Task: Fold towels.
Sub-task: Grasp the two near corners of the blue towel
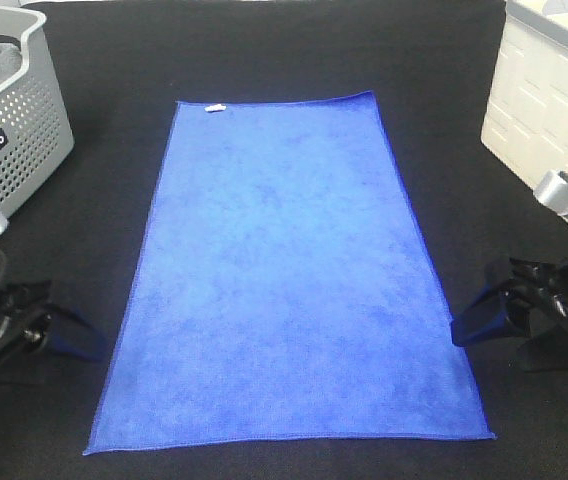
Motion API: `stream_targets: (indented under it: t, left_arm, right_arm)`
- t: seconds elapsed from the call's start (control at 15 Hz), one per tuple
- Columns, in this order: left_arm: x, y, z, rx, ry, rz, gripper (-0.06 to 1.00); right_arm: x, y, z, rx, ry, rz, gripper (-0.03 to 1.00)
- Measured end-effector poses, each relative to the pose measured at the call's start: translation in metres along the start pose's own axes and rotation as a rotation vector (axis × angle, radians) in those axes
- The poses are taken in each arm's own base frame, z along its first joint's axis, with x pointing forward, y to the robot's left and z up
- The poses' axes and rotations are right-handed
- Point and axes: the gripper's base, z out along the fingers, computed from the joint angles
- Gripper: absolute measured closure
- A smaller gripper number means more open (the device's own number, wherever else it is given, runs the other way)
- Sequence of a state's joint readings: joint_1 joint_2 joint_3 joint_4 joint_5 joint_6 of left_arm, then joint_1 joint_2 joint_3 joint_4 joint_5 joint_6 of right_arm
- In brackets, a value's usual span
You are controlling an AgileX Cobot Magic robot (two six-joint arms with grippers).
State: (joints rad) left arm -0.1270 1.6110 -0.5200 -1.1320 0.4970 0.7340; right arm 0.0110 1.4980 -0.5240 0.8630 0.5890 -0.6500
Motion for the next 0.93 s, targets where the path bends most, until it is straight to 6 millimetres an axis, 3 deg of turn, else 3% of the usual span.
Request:
stream_targets:
  t: [0.4,0.6,0.73,0.93]
  left_arm:
    - [0.005,0.007,0.034,-0.014,0.064,-0.030,0.29]
    - [0.005,0.001,0.044,0.036,0.056,-0.019,0.29]
    - [0.005,-0.001,0.051,0.093,0.054,-0.033,0.35]
    - [0.006,0.000,0.058,0.121,0.064,-0.032,0.48]
  right_arm:
    - [0.004,-0.013,0.031,-0.015,0.093,0.023,0.24]
    - [0.010,-0.001,0.053,-0.034,0.142,-0.026,0.26]
    - [0.011,0.012,0.064,-0.031,0.121,0.007,0.35]
    - [0.010,0.011,0.067,-0.008,0.102,0.024,0.50]
